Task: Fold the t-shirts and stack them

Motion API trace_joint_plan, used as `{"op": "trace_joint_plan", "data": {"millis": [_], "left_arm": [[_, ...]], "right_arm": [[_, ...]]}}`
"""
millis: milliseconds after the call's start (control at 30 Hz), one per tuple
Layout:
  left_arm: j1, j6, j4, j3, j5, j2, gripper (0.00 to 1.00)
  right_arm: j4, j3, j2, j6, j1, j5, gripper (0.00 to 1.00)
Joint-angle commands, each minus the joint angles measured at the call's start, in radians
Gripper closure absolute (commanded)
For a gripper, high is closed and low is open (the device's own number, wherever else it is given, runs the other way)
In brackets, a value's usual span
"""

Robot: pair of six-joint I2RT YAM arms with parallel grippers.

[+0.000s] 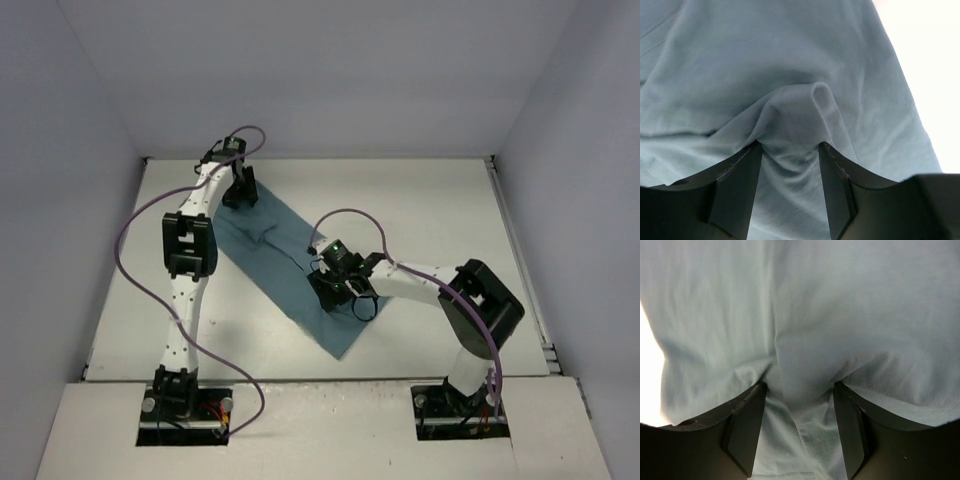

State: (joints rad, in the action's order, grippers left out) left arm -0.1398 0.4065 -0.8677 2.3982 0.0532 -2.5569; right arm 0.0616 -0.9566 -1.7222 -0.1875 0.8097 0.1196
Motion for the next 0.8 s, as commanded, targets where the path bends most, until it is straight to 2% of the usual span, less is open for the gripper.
{"op": "trace_joint_plan", "data": {"millis": [0, 133, 267, 367, 533, 667, 767], "left_arm": [[0.005, -0.072, 0.031, 0.185, 0.035, -0.114, 0.53], [-0.010, -0.105, 0.067, 0.348, 0.054, -0.180, 0.53], [-0.027, -0.137, 0.225, 0.277, 0.064, -0.080, 0.48], [-0.028, -0.156, 0.256, 0.230, 0.058, 0.049, 0.47], [0.001, -0.178, 0.251, 0.032, -0.024, 0.350, 0.43], [0.087, -0.070, 0.236, -0.196, -0.044, 0.602, 0.36], [0.165, -0.011, 0.185, -0.357, -0.081, 0.770, 0.35]], "right_arm": [[0.064, -0.033, -0.092, -0.128, 0.130, 0.104, 0.47], [0.066, -0.137, -0.161, -0.163, 0.223, 0.104, 0.47], [0.068, -0.192, -0.180, -0.169, 0.247, 0.069, 0.47], [0.076, -0.230, -0.141, -0.141, 0.239, 0.022, 0.47], [0.119, -0.383, -0.064, -0.009, 0.178, -0.056, 0.46], [0.122, -0.524, -0.067, 0.107, 0.069, -0.050, 0.46], [0.122, -0.663, -0.140, 0.210, -0.022, -0.019, 0.45]]}}
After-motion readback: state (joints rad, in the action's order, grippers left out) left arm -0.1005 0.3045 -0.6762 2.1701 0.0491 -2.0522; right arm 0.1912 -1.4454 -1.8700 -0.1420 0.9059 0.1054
